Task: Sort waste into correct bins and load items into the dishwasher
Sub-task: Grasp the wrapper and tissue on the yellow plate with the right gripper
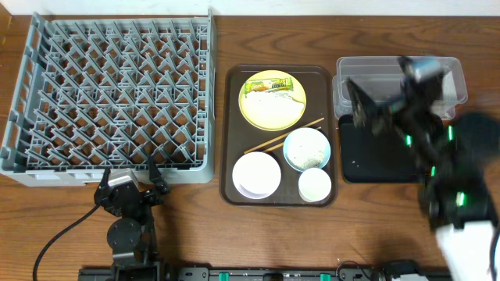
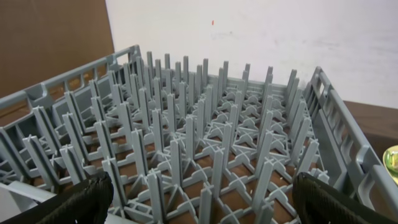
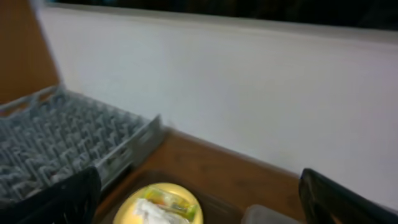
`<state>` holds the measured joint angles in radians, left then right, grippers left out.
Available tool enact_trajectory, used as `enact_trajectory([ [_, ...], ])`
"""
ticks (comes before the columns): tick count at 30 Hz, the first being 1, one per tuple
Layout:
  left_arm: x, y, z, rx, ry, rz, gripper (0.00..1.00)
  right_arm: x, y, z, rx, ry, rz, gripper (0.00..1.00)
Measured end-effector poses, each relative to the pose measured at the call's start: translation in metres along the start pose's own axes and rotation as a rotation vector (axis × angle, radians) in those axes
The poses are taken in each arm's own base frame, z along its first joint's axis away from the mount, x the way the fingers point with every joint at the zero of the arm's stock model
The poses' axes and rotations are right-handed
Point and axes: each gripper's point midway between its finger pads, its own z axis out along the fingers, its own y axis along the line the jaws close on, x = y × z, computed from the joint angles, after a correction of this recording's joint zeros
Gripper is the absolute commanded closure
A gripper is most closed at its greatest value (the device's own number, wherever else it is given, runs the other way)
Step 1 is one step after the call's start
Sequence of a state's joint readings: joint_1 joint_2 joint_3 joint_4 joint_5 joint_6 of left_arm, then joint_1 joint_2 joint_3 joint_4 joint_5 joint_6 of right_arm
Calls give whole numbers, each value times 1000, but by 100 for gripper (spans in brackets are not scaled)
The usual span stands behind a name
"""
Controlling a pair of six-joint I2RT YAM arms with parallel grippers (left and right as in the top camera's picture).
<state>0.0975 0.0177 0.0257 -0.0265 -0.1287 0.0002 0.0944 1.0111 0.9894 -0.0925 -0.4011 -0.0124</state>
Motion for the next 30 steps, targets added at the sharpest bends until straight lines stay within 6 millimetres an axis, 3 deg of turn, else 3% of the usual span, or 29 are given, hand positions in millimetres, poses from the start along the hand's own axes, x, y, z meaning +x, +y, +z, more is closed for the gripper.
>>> enact_trajectory([
  [6,0,0,0,-1,0,0,7,8,-5,66,-140,269,134,1],
  [12,0,0,0,-1,0,0,8,30,1,112,-236,533,223,1],
  [17,0,0,0,0,0,0,8,75,25,143,-277,737,184,1],
  [23,0,0,0,0,0,0,8,132,57,174,-332,857,118,1],
  [30,0,0,0,0,0,0,8,184,67,192,-327,952,82,7],
])
